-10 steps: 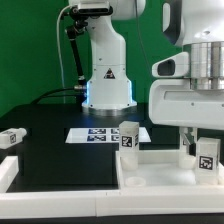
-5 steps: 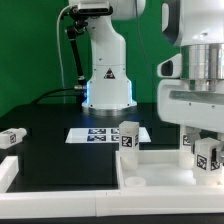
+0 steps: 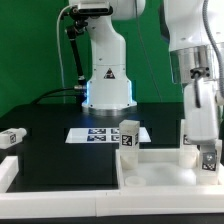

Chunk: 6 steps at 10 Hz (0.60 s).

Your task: Assemble square table

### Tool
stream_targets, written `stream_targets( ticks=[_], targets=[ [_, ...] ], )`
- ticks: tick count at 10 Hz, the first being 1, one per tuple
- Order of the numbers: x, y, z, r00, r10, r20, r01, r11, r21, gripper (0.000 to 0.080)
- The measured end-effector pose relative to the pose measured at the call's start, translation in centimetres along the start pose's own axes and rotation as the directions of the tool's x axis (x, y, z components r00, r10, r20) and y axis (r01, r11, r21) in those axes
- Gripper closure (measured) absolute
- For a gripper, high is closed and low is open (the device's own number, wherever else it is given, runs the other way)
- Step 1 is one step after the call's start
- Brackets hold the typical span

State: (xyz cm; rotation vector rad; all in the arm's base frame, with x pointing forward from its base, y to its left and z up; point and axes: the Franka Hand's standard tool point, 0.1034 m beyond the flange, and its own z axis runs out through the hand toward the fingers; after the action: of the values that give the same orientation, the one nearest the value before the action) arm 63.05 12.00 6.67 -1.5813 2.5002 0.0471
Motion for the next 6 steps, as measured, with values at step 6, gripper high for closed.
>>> stream_targets(
  ticks=[6],
  targets=[
    [-0.8,1.1,0.1,0.953,-0.298,-0.054,0.297,0.955,-0.022,0.0201]
  ],
)
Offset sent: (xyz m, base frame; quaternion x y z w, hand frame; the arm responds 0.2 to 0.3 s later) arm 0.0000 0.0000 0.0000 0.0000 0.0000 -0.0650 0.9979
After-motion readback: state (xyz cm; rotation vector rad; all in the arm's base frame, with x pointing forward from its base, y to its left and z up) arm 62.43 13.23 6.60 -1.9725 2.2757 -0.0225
